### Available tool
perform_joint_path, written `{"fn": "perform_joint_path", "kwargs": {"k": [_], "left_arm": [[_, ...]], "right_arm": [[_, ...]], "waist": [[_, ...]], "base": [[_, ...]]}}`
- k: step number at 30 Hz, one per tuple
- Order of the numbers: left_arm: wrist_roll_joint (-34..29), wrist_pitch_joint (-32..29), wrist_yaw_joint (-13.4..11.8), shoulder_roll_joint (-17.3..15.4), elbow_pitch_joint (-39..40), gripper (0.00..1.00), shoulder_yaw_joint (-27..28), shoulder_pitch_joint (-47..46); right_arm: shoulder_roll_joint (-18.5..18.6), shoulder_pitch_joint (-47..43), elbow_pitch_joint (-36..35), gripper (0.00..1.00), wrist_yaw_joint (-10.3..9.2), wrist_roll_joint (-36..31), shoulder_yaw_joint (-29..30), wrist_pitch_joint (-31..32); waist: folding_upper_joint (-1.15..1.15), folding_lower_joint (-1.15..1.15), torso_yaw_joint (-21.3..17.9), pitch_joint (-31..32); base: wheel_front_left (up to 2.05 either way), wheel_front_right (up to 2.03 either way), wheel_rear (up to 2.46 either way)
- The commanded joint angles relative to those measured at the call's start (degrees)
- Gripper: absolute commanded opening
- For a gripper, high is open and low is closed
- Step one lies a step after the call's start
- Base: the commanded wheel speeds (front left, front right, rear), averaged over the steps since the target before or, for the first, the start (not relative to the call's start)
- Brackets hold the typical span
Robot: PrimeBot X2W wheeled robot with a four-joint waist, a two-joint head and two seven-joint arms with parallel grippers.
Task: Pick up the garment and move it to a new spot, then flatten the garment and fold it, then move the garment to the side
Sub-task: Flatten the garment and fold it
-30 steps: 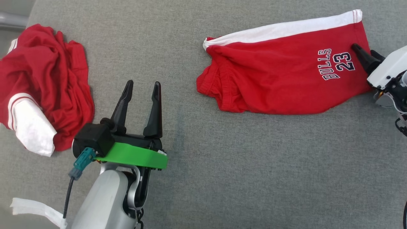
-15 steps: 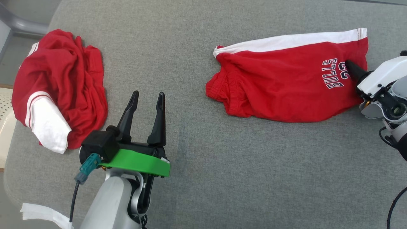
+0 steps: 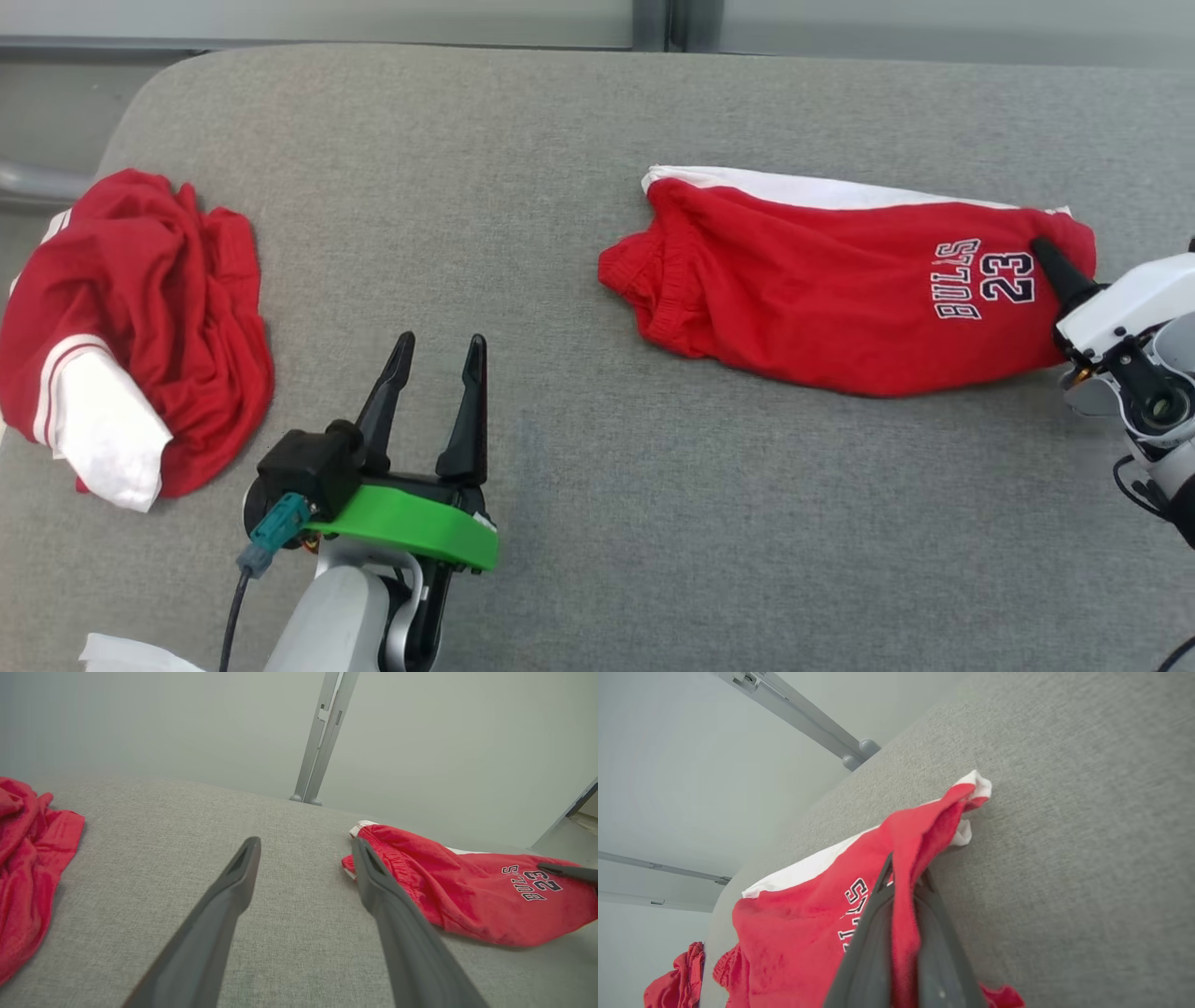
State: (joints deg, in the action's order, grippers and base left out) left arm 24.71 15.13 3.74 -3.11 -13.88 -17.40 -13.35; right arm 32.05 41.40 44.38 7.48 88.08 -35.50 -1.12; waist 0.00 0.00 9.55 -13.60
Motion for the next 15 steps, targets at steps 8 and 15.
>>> {"fn": "perform_joint_path", "kwargs": {"k": [8,15], "left_arm": [[-0.48,0.01,0.44,-0.01,-0.85,1.00,0.08,2.19],[0.48,0.01,0.78,0.10,-1.86,1.00,-1.01,2.63]], "right_arm": [[3.79,-3.12,-1.18,0.00,0.02,-1.85,-0.57,-2.98],[3.23,0.86,-2.42,0.00,0.02,-5.28,-3.84,-3.42]], "waist": [[0.00,0.00,-3.86,3.69],[0.00,0.00,-2.68,4.81]], "base": [[0.00,0.00,0.00],[0.00,0.00,0.00]]}}
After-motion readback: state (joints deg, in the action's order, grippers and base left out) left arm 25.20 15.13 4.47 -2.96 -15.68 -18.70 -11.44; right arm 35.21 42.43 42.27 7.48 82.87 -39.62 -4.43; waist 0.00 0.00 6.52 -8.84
